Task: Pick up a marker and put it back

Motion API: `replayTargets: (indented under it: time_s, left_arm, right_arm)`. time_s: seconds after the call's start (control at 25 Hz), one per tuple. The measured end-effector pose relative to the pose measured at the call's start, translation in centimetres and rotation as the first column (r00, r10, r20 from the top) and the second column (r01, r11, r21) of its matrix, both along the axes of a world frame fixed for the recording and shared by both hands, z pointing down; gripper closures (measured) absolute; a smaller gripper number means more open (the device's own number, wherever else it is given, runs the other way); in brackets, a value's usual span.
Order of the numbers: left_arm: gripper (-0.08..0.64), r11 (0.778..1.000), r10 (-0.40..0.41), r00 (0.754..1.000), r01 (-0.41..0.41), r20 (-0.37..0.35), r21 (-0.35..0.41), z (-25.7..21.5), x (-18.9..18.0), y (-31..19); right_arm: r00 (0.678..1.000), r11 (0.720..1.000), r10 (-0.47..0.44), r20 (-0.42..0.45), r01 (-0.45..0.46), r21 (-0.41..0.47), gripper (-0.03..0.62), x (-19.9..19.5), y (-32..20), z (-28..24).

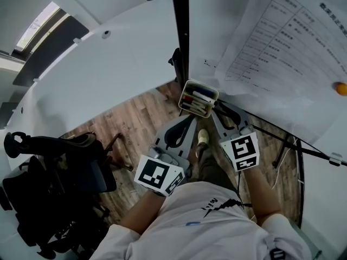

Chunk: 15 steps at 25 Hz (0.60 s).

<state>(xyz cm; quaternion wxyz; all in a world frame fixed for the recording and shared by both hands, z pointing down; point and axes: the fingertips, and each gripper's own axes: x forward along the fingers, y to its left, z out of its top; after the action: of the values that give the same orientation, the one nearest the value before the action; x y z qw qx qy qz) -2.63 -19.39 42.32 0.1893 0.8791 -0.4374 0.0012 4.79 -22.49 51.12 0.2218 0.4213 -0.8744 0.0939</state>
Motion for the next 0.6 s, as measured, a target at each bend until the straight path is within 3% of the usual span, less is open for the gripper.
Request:
replayTargets:
  time_s: [0.2,0.6]
  left_arm:
    - [0.549,0.999,0.030,0.999,-0.030,0.012,0.023,-1.2,-0.1,1.4]
    - [0.549,0.993,0.061,0.998,-0.063,0.023,0.104,-5.4,-1.2,4.1]
  right_arm:
    - [0.996,0.998,0.002,0.088,-0.007,0.060,0.545,-1.3,1.6,-4.3]
    - [0.976,0.982,-0.047,0.212,0.007,0.190,0.571,-5.1,5.2,-12.8]
